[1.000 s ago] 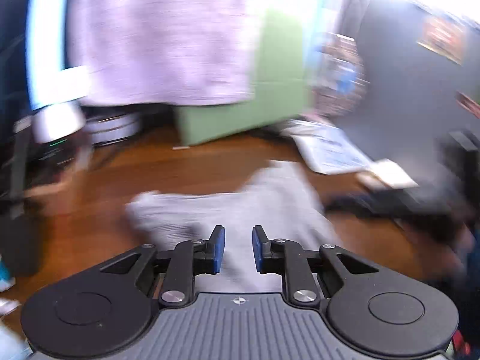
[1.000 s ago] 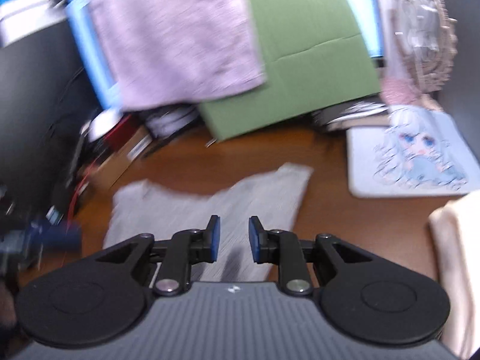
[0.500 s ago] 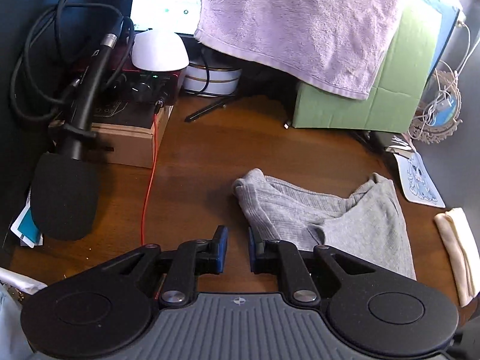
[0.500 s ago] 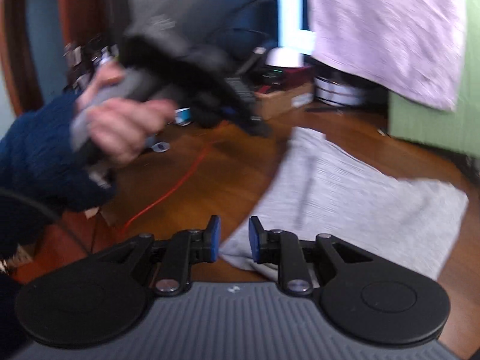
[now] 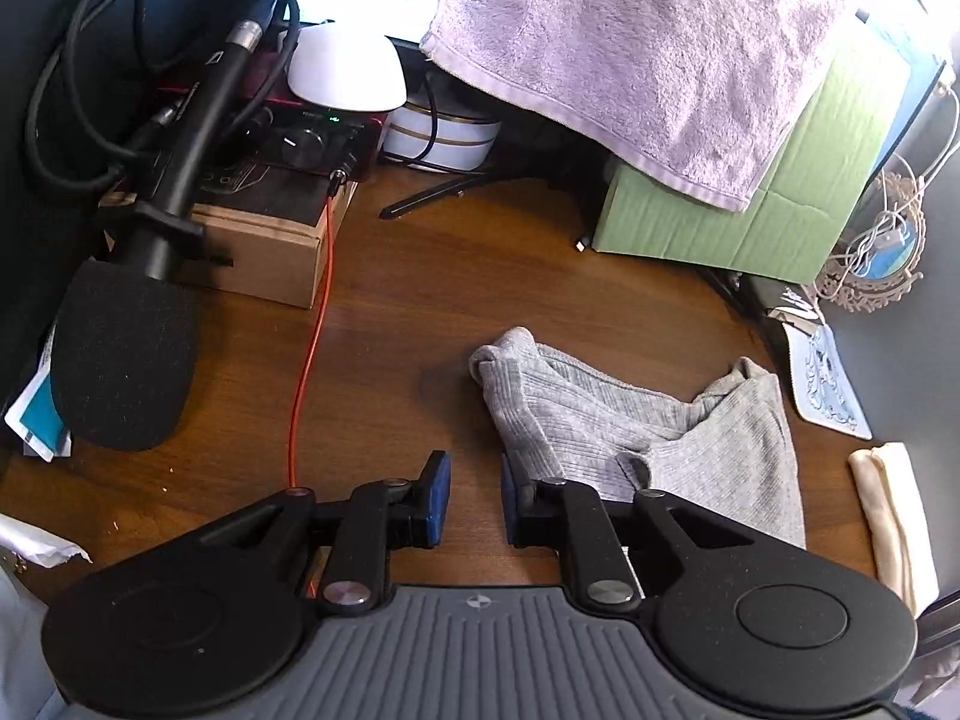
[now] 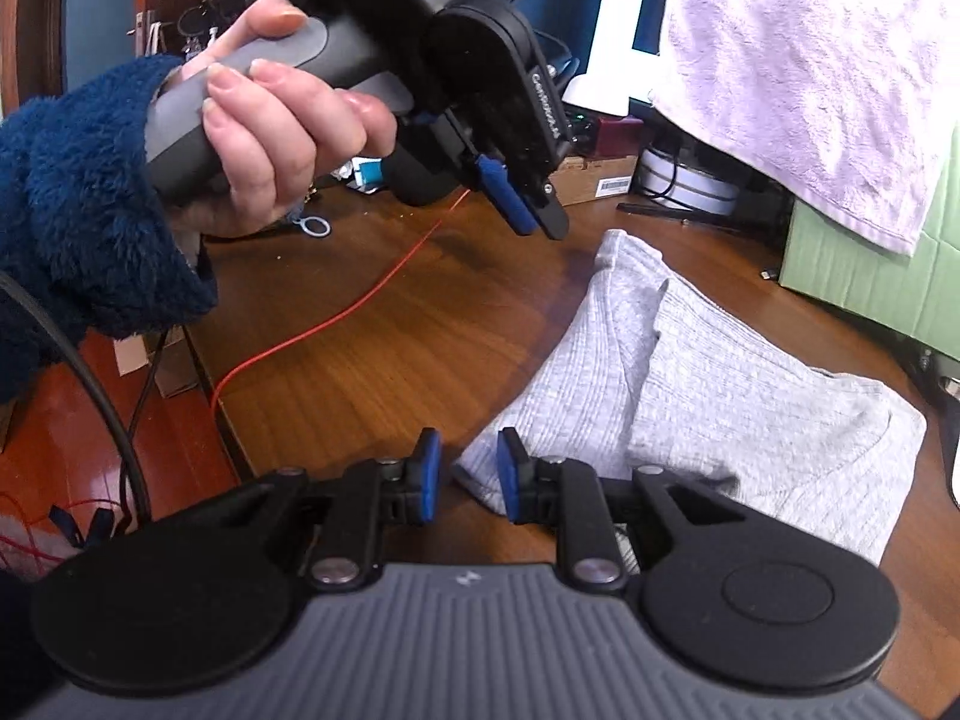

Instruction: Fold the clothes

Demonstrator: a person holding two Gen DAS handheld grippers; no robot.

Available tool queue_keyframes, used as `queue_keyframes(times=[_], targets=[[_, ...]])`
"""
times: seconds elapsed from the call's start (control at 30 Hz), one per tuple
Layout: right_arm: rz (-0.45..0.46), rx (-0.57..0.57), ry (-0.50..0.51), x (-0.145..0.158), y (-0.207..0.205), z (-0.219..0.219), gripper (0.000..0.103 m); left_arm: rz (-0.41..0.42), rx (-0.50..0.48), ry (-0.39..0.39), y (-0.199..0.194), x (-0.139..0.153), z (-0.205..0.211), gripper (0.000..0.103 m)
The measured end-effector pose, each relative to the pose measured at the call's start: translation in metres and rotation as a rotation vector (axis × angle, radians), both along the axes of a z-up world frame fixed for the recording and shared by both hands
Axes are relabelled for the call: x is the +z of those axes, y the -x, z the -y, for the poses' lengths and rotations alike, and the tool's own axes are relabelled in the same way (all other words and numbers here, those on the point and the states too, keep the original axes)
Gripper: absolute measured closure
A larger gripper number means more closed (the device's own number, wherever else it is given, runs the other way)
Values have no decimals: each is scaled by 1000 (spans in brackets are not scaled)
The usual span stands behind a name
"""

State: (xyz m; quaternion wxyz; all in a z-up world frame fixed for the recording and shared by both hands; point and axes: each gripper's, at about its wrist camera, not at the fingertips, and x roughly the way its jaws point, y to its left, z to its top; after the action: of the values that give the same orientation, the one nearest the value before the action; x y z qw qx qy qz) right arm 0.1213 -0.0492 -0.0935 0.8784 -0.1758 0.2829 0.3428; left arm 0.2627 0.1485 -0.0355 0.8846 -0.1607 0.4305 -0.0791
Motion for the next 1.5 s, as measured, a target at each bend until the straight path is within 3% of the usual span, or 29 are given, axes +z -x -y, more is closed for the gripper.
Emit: queue_keyframes(times=[0.03, 0.2, 0.33, 0.5, 0.67, 0.7, 0.73, 0.83, 1.17, 1.3, 1.5], targets=[[-9, -14, -9, 1, -2, 2, 97, -1, 2, 9, 0, 0, 0, 84], [-117, -89, -112, 11, -19, 14, 99, -7, 19, 46, -7, -1, 2, 69], [-169, -96, -245, 18, -24, 38, 99, -35, 34, 53, -25, -8, 9, 69], [-227, -96, -365, 25, -27, 62, 99, -58, 79, -25, -49, -18, 16, 69], [-250, -83, -387, 24, -30, 66, 99, -58, 64, 2, -60, -22, 22, 79], [-263, -78, -385, 22, -31, 65, 99, -55, 68, 10, -60, -22, 24, 90], [-274, -72, -385, 20, -32, 64, 99, -52, 71, 19, -61, -23, 25, 93], [-295, -70, -365, 15, -28, 58, 99, -27, 100, -40, -59, -19, 35, 96], [-293, -36, -422, 20, -29, 46, 99, 109, 192, -158, -38, 33, 43, 97], [-247, -34, -465, 33, -22, 53, 99, 180, 141, -211, -38, 61, 73, 97], [-210, -106, -568, 45, -11, 96, 99, 246, -20, -248, -50, 86, 153, 97]])
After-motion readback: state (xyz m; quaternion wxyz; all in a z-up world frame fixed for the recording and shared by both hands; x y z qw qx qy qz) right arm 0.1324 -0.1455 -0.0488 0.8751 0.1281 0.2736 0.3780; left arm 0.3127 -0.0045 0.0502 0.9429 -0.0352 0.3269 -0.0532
